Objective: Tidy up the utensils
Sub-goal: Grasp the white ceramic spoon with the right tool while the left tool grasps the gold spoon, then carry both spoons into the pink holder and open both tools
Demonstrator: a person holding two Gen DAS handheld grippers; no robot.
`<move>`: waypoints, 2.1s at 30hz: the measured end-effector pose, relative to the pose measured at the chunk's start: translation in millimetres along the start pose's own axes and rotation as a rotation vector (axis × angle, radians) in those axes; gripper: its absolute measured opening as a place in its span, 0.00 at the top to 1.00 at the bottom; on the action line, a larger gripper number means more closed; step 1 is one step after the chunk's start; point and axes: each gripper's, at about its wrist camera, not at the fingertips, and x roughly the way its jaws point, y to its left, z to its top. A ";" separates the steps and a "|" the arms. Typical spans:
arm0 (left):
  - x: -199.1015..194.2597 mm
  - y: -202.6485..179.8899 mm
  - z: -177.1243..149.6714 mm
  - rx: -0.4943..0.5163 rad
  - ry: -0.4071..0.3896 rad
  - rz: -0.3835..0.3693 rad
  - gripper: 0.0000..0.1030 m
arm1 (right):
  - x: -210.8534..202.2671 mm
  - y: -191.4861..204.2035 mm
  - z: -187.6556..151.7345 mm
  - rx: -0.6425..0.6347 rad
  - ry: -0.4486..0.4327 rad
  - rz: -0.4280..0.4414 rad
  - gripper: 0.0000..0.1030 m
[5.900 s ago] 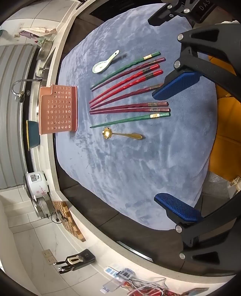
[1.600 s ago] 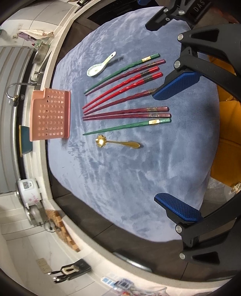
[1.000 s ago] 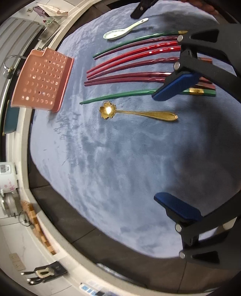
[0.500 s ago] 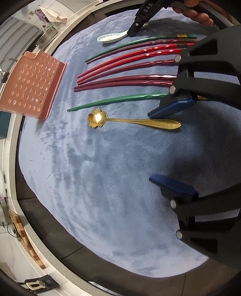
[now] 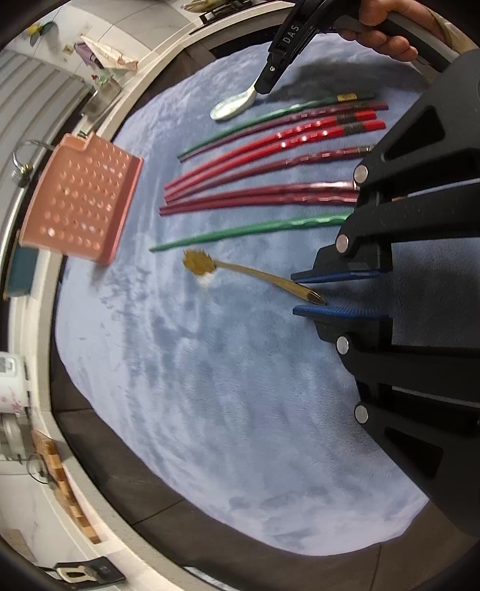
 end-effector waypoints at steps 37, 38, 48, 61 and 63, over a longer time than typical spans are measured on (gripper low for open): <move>-46.1 -21.1 31.8 0.047 -0.093 -0.052 0.99 | -18.3 -46.1 -7.2 0.151 -0.030 0.031 0.60; -46.0 -21.1 31.2 0.047 -0.092 -0.050 0.99 | -17.1 -49.0 -6.7 0.161 -0.031 0.034 0.59; -47.0 -23.7 30.7 0.049 -0.090 -0.039 0.99 | -11.8 -70.9 5.3 0.243 -0.063 0.093 0.77; -67.8 -24.7 55.0 0.046 -0.155 -0.052 0.99 | -54.4 -28.9 48.5 0.061 -0.176 0.037 0.93; -72.7 -24.8 64.7 0.046 -0.179 -0.055 0.99 | -60.5 -21.8 57.4 0.031 -0.197 0.030 0.93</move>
